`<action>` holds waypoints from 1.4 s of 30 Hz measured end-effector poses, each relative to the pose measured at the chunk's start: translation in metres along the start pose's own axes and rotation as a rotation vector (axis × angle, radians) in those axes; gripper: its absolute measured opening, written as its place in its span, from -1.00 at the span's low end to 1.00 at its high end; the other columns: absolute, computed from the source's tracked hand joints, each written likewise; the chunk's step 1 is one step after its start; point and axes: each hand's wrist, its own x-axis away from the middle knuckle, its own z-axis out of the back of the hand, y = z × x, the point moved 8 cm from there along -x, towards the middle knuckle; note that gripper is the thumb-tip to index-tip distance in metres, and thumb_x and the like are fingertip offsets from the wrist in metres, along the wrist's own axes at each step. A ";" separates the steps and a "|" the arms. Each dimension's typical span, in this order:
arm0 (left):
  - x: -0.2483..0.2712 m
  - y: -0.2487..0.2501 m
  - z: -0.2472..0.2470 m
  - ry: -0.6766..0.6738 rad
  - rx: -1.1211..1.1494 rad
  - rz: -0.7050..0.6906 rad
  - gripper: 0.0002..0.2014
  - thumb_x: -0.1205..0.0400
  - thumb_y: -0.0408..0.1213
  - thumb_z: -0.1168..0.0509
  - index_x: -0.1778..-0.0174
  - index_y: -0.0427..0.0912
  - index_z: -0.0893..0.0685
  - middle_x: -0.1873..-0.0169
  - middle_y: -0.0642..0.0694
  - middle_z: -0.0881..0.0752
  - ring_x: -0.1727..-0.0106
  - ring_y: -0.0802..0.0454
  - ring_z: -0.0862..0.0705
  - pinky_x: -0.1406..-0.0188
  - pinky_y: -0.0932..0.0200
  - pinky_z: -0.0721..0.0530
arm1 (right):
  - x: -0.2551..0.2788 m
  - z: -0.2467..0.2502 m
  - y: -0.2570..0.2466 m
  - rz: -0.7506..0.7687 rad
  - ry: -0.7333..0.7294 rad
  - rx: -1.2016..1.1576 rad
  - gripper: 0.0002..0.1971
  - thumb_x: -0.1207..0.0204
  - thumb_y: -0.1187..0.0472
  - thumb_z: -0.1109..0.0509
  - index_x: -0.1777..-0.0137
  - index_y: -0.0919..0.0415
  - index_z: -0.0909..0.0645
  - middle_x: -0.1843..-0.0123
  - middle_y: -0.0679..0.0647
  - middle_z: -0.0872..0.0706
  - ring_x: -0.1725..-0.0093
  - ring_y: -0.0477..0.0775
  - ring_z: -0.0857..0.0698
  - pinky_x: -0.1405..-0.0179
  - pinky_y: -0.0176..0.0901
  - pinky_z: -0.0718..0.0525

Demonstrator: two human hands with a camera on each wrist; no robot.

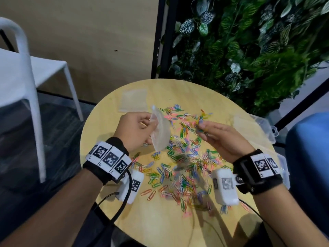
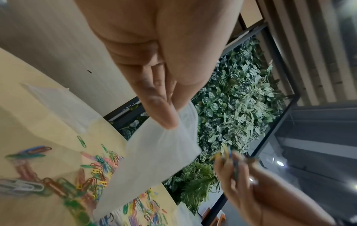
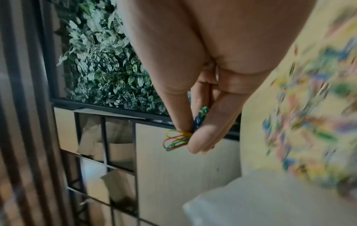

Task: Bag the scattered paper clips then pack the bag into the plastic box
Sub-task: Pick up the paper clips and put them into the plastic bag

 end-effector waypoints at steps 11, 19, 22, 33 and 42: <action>-0.002 0.018 -0.026 -0.171 -0.087 -0.116 -0.68 -0.68 -0.59 -0.09 0.00 -0.24 -0.74 0.01 -0.32 -0.60 0.19 -0.24 -0.81 0.33 -0.18 -0.85 | -0.005 -0.097 0.017 -0.004 -0.144 -0.068 -0.89 -0.50 0.44 -0.41 0.00 0.43 -0.70 0.10 0.23 -0.76 0.21 0.00 -0.77 0.09 -0.33 -0.78; 0.003 0.019 -0.019 -0.247 0.073 -0.076 -0.66 -0.79 -0.37 -0.13 -0.44 -0.25 -0.62 0.01 -0.18 -0.47 0.15 -0.15 -0.83 0.07 0.08 -0.85 | -0.018 -0.094 0.003 0.256 0.042 0.517 -0.85 -0.53 0.37 -0.39 0.03 0.29 -0.80 0.12 0.23 -0.83 0.11 0.18 -0.81 -0.02 0.02 -0.80; 0.005 0.024 -0.015 -0.234 0.075 -0.115 -0.67 -0.78 -0.37 -0.14 -0.43 -0.27 -0.62 0.03 -0.17 -0.47 0.10 -0.15 -0.76 0.07 0.04 -0.85 | -0.022 -0.110 0.004 0.294 0.009 0.801 -0.75 -0.53 0.34 -0.26 0.00 0.18 -0.78 0.36 0.01 -0.70 0.32 0.08 -0.66 0.17 -0.05 -0.66; 0.010 0.024 0.007 -0.196 0.239 -0.102 -0.73 -0.75 -0.42 -0.19 -0.30 -0.20 -0.69 0.06 -0.17 -0.52 0.21 0.14 -0.75 0.15 0.12 -0.85 | -0.012 -0.150 -0.012 0.556 0.117 1.495 -0.76 -0.60 0.26 -0.23 0.04 0.18 -0.76 0.21 0.20 -0.72 0.24 0.19 -0.60 0.25 -0.18 -0.50; 0.021 0.003 0.114 0.125 0.292 -0.144 -0.77 -0.75 -0.38 -0.22 -0.25 -0.10 -0.69 0.04 -0.12 -0.62 0.16 0.19 -0.78 0.19 0.12 -0.86 | 0.017 -0.177 -0.012 0.580 -0.296 0.777 -0.84 -0.53 0.32 -0.35 0.09 0.19 -0.78 0.25 0.04 -0.82 0.26 -0.01 -0.77 0.18 -0.02 -0.81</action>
